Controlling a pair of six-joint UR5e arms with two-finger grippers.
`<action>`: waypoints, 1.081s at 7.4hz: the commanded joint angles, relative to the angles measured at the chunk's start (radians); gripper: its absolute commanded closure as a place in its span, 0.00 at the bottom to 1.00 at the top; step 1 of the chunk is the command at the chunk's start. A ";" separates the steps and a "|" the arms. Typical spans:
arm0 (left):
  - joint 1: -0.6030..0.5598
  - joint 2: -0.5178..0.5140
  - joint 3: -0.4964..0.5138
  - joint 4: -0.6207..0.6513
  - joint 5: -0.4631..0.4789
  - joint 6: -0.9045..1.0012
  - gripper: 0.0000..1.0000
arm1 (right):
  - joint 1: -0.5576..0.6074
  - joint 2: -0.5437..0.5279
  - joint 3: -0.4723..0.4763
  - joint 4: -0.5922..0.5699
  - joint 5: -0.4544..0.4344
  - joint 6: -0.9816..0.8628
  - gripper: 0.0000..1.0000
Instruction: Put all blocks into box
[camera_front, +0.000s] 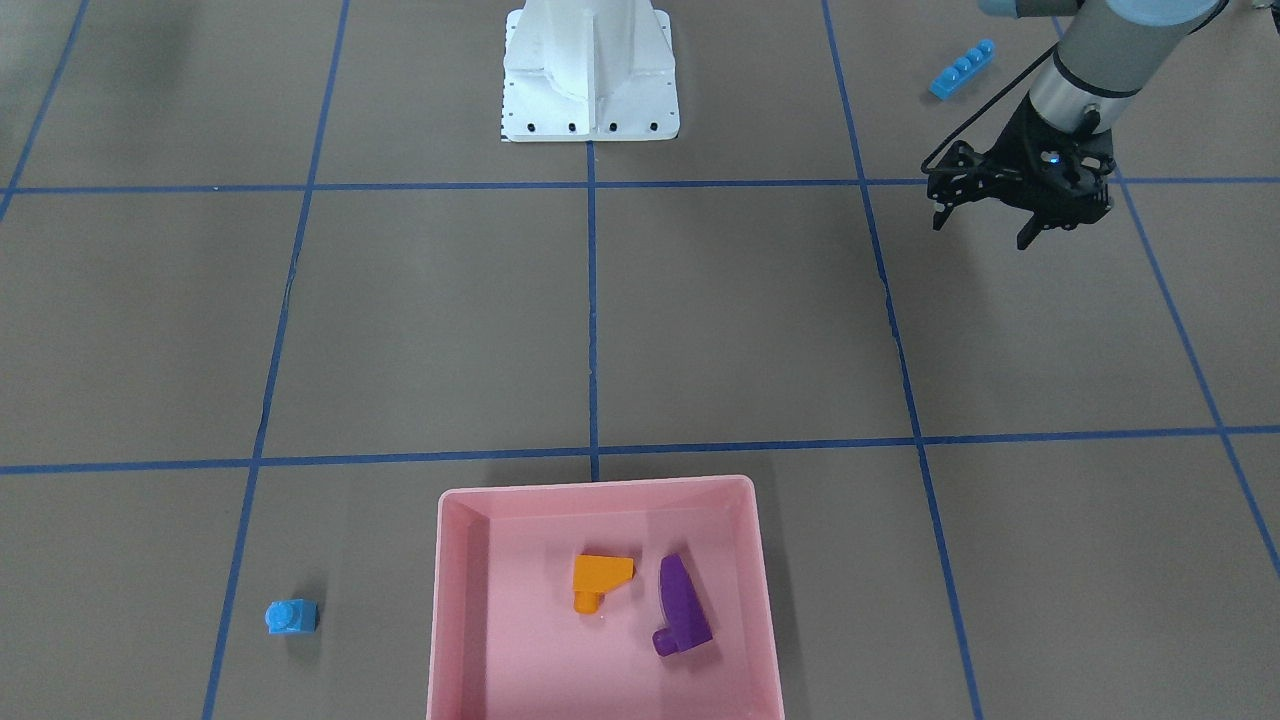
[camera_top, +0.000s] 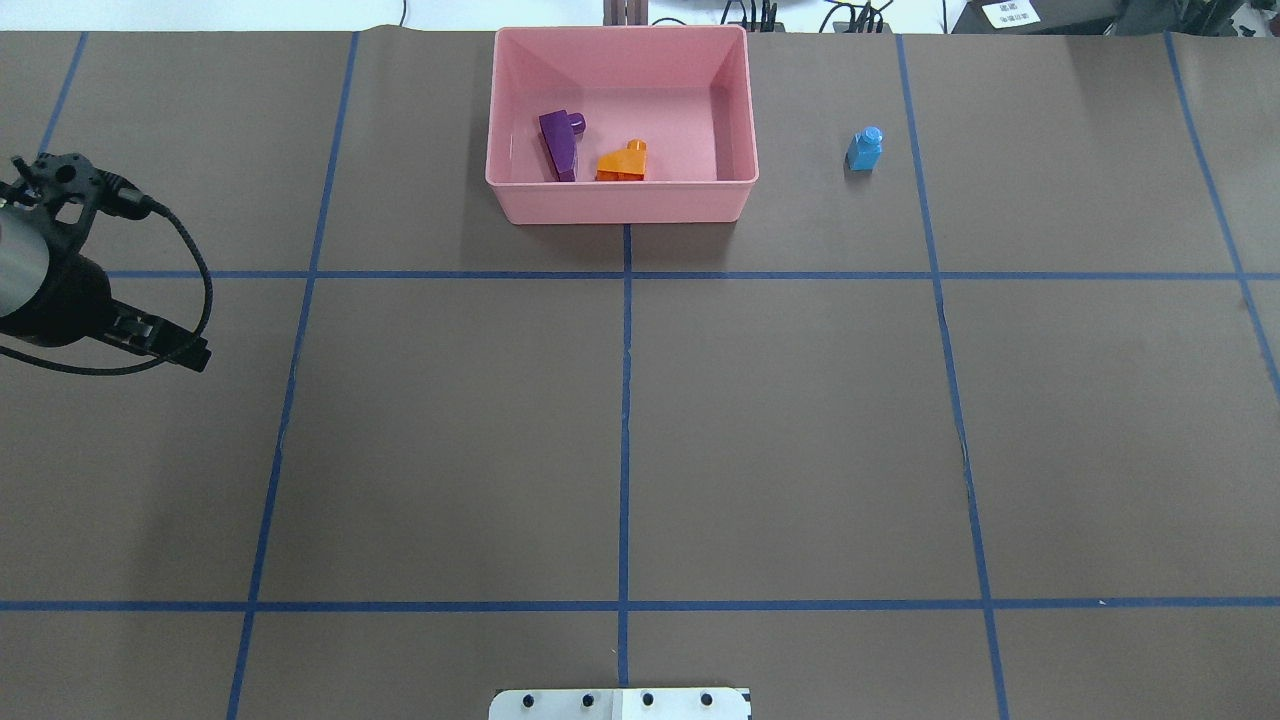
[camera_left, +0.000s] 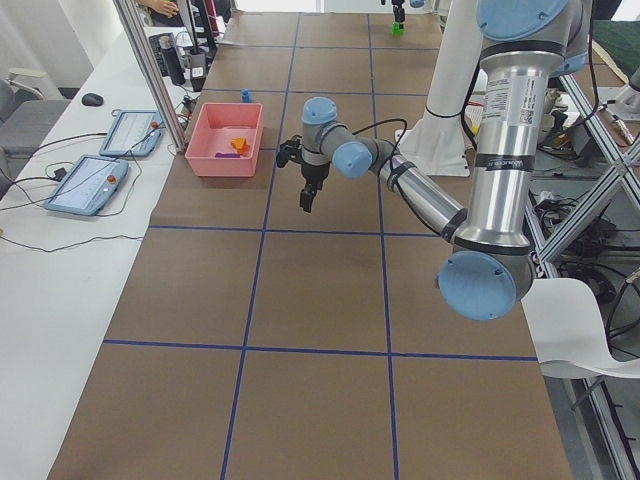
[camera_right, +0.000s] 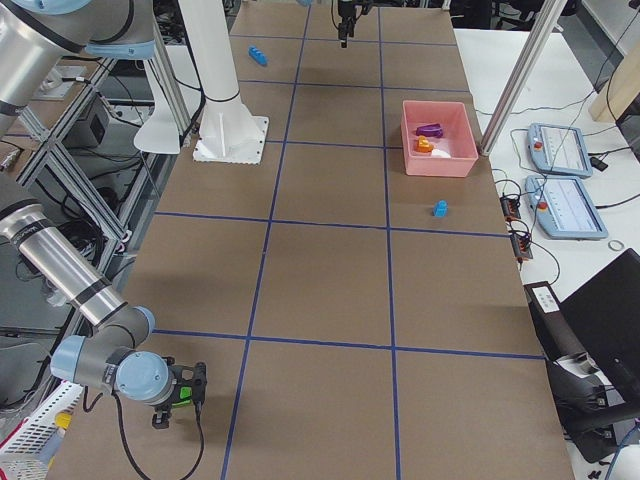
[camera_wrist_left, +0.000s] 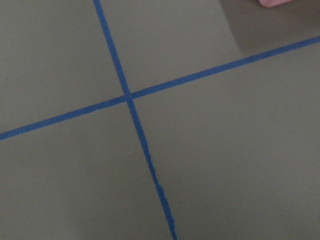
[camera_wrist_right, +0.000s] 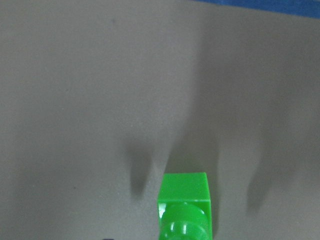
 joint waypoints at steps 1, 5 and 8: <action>0.004 0.126 -0.018 -0.008 0.000 0.116 0.00 | -0.001 0.007 -0.004 -0.002 0.008 -0.003 0.32; 0.016 0.465 0.009 -0.370 -0.064 0.242 0.00 | 0.000 0.034 0.008 -0.001 0.017 0.048 1.00; 0.257 0.514 0.006 -0.380 -0.077 0.216 0.00 | -0.012 0.100 0.117 -0.007 0.055 0.233 1.00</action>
